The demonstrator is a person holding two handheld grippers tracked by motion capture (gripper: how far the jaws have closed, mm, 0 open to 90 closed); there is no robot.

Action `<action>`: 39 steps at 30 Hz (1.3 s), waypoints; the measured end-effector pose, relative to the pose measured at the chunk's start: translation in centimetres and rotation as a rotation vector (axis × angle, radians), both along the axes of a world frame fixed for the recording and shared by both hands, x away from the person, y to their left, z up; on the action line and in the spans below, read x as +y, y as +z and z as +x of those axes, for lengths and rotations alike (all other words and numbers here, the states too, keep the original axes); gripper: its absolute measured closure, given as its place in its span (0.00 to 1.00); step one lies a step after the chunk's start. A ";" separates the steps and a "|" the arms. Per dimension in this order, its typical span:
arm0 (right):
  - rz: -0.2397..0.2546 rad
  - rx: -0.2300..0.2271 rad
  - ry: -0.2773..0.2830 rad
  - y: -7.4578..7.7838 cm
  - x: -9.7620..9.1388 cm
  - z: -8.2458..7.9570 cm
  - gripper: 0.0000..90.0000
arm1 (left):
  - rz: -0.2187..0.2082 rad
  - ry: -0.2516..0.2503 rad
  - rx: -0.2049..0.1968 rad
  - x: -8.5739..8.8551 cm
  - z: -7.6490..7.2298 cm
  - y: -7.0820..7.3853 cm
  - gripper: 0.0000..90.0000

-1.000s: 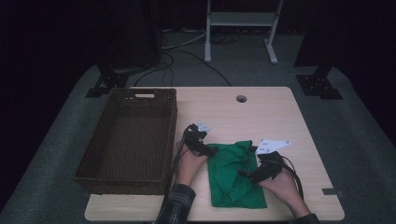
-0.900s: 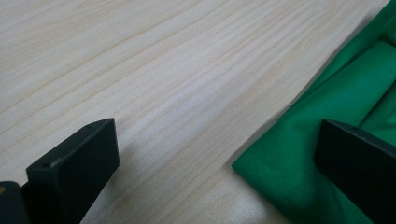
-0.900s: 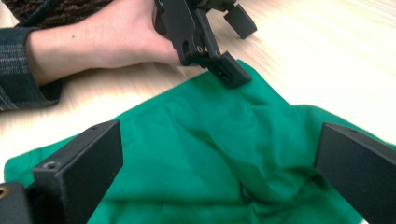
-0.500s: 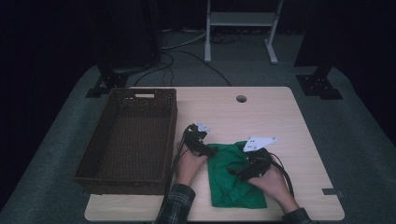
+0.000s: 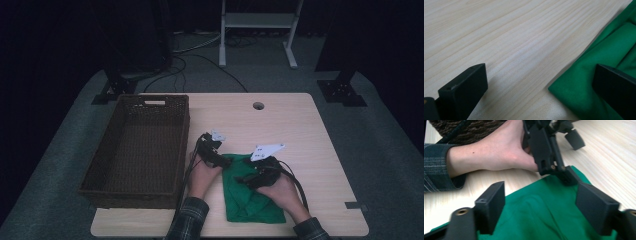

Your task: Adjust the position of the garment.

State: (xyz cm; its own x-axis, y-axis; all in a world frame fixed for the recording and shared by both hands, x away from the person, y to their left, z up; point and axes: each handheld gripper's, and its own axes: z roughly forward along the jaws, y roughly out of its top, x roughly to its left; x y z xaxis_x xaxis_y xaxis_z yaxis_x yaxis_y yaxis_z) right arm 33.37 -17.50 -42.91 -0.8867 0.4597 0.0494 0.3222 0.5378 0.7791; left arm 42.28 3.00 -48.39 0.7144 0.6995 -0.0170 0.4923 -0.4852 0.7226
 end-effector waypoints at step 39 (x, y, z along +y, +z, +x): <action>-0.195 0.062 0.063 -2.9 3.9 0.8 0.95 | 0.001 -0.001 0.001 0.0 0.0 0.0 0.00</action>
